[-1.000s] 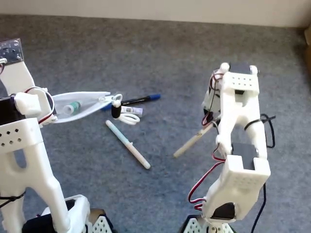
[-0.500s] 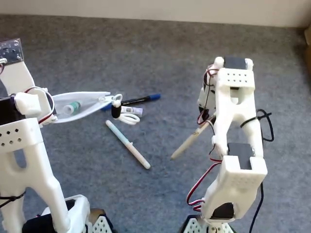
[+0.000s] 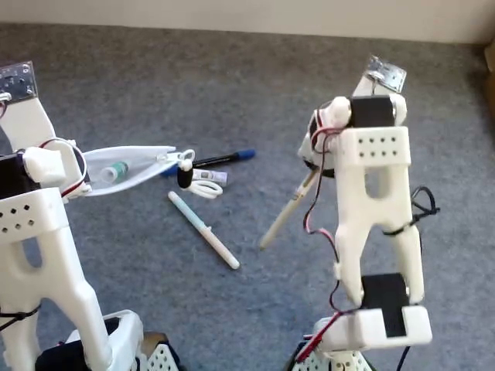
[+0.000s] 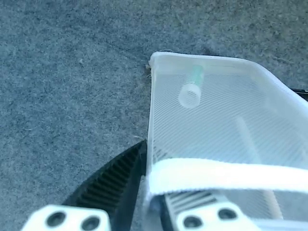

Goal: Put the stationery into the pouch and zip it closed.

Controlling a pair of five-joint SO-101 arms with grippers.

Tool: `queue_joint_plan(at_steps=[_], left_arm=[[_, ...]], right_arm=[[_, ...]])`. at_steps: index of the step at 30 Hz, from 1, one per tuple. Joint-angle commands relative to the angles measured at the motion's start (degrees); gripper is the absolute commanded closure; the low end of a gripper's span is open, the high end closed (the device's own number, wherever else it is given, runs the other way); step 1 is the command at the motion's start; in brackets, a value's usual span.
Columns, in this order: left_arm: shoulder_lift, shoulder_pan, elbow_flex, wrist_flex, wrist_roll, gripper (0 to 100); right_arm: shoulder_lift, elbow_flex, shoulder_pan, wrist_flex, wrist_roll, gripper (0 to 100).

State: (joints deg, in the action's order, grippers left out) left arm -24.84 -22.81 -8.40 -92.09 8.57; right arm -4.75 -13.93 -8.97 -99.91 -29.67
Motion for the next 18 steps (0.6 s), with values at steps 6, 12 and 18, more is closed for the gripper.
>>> queue_joint_plan(at_steps=[6,12,18], left_arm=[[0.9,-0.3,-0.5,1.0,0.4,99],[0.9,-0.3,-0.5,1.0,0.4,99],[1.1,-0.3,-0.5,1.0,0.4,99]], right_arm=[[-12.7,-0.9,-1.5,-0.4,0.6,99.3],[-17.2,-0.5,-1.6,2.3,0.6,99.3],[-18.9,-0.5,-8.4,2.3,0.6,99.3]])
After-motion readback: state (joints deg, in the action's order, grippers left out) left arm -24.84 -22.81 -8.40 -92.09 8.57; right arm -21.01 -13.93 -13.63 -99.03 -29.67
